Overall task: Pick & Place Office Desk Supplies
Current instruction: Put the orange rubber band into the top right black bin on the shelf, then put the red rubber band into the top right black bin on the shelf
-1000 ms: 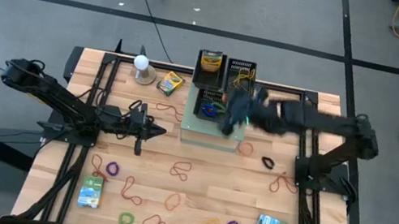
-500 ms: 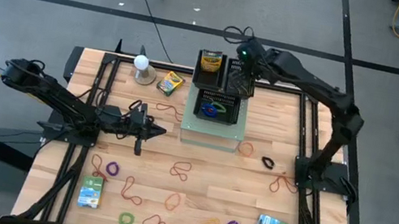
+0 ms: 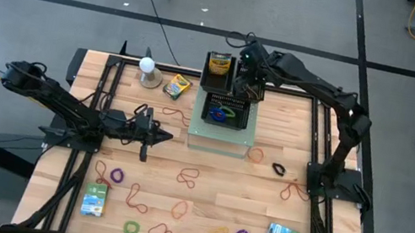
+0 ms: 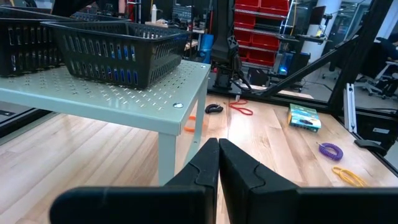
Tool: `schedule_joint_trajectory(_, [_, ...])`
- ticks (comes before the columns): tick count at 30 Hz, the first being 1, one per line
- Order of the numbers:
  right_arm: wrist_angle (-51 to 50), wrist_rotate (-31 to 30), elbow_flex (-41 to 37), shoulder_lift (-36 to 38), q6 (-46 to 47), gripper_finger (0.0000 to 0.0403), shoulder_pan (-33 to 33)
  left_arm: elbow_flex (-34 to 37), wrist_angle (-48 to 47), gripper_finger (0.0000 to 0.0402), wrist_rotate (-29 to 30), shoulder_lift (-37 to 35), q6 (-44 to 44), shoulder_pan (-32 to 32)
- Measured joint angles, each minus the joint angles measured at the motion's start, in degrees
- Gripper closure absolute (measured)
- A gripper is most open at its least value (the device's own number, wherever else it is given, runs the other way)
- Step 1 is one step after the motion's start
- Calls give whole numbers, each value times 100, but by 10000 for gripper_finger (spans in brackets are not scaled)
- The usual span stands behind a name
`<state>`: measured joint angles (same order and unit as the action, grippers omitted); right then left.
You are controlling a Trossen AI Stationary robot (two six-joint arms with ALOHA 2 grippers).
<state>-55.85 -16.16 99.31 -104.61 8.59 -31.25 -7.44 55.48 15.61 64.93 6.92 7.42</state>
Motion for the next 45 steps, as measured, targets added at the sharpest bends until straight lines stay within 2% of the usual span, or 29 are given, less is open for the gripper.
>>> schedule_joint_trajectory(10, [-231,20,-2,703,-36,290,340,0,0,385,1,0,-2,0])
schedule_joint_trajectory(13, [-430,33,-111,1065,-118,295,606,0,0,385,0,0,-2,0])
schedule_joint_trajectory(16, [-191,51,-618,1552,-238,326,1036,0,0,385,-1,0,-2,0])
schedule_joint_trajectory(21, [975,124,-2137,2579,-101,394,1854,0,0,385,-1,0,-1,1])
schedule_joint_trajectory(27, [2699,116,-4076,3782,355,383,3028,0,0,385,-1,0,-2,0])
schedule_joint_trajectory(31, [4086,71,-5151,4356,423,396,3705,0,0,385,-1,0,-2,0])
schedule_joint_trajectory(34, [5022,-141,-5776,4596,322,398,4101,0,0,385,-1,0,-1,0])
schedule_joint_trajectory(39, [5915,-487,-6564,4749,120,391,4530,0,2,385,-1,0,0,1])
schedule_joint_trajectory(45, [7551,-459,-7636,4740,91,399,4838,2,2,385,-1,0,-2,0])
